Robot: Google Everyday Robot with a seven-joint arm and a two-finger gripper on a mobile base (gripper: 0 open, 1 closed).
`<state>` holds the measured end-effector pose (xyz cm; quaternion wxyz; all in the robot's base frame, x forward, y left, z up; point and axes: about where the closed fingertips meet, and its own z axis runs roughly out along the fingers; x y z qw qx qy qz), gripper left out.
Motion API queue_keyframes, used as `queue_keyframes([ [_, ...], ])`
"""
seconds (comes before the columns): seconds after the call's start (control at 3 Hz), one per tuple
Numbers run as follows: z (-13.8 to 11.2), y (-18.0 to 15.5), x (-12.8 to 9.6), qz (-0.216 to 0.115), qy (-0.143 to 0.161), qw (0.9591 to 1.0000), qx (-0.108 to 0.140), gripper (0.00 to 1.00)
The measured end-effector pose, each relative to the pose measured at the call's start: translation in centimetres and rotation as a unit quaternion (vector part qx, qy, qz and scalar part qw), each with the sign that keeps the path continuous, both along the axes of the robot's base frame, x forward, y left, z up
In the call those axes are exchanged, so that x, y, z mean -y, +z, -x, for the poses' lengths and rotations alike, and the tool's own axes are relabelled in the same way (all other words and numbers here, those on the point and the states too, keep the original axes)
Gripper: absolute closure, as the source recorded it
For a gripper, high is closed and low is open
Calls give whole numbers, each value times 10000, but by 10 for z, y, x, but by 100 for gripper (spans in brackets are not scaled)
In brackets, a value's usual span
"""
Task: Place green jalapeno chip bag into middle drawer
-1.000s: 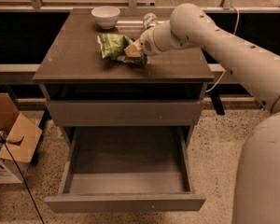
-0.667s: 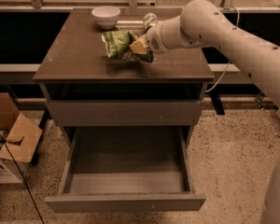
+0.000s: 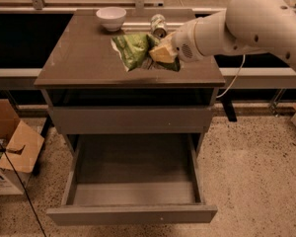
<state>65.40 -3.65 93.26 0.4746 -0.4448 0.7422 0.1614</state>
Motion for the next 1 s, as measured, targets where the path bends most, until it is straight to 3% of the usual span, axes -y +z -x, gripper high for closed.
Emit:
queue_keyframes([
  [0.33, 58, -8, 16, 69, 128, 9995, -279, 100],
  [0.67, 107, -58, 27, 103, 253, 9950, -965, 100],
  [1.0, 123, -107, 21, 145, 487, 9874, -1502, 100],
])
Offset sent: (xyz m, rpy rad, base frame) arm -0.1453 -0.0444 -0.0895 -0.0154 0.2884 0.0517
